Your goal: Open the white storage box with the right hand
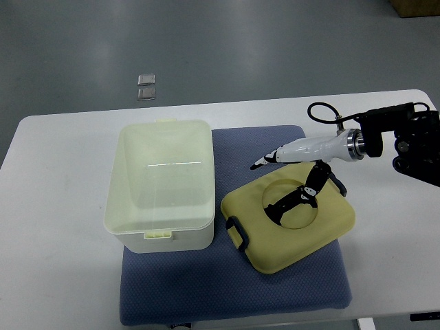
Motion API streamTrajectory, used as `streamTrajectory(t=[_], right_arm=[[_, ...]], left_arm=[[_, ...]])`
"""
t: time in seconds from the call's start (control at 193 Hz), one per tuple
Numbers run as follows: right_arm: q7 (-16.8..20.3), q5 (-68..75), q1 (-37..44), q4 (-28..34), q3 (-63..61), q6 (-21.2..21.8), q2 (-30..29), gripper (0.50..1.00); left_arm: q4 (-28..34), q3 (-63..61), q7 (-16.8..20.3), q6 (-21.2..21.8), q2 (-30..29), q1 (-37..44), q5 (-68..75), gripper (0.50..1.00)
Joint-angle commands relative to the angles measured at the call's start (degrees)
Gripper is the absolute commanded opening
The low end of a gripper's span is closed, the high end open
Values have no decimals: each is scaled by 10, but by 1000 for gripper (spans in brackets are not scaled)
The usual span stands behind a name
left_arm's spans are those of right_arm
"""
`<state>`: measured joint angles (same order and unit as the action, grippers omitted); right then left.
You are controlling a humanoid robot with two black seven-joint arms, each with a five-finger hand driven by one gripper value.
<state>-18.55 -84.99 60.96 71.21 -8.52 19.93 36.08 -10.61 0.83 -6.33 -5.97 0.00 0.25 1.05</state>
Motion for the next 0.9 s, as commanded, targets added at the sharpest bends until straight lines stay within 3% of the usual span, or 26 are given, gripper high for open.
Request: streamTrajectory(t=[0.0,0.197,0.441,0.613,0.893], right_arm=[[2,33,1,-19,-13,4,1,924],[3,246,3,-82,-56,2,-4,926],[4,570,-28,-172,-149,-9,-58,924],[43,779,-81,-239,-227,-24,-119,924],[48,980,-130,-304,-267,-38,-172,926]], left_arm=[[0,0,0,0,0,0,0,1000],[-1,0,0,0,0,0,1,1000],[-2,0,0,0,0,0,1,1000],[-1,0,0,0,0,-1,1,1000],[-2,0,0,0,0,0,1,1000]])
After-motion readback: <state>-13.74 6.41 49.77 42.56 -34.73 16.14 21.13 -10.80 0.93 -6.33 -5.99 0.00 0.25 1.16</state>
